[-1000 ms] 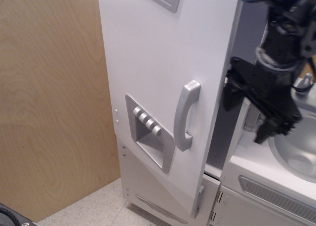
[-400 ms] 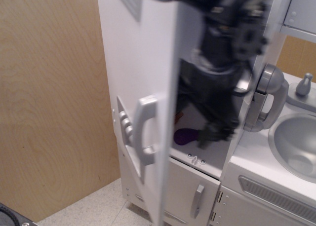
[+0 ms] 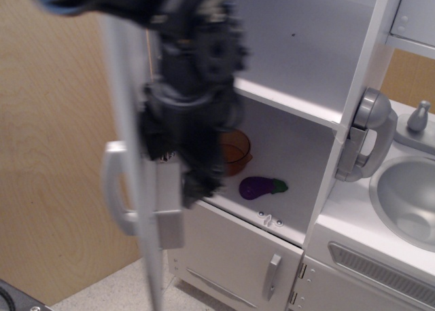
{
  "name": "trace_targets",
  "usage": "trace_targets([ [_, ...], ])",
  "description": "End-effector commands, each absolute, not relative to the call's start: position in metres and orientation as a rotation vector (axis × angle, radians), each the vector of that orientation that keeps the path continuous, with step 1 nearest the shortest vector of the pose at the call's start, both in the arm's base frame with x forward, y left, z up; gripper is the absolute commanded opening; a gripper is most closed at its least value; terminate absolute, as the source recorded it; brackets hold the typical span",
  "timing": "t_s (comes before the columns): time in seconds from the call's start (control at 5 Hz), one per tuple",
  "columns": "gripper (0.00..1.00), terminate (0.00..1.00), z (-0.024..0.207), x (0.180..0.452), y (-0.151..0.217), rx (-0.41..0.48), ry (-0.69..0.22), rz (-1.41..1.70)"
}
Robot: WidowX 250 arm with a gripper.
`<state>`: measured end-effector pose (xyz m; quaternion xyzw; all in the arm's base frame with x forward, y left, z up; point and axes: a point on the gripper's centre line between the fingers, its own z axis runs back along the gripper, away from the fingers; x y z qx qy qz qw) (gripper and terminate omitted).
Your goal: Open fridge
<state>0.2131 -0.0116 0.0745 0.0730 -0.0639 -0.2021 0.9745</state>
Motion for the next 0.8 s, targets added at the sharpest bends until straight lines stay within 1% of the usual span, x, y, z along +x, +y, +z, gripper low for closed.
trace_targets([
  [0.0, 1.0, 0.0, 0.101, 0.213, 0.04, 0.168, -0.195, -0.312],
  [0.2, 1.0, 0.0, 0.109, 0.215, 0.067, 0.181, -0.227, -0.271],
  [0.4, 1.0, 0.0, 0.119, 0.233, 0.102, 0.183, -0.235, -0.255],
  [0.6, 1.0, 0.0, 0.114, 0.245, 0.115, 0.202, -0.205, -0.297],
])
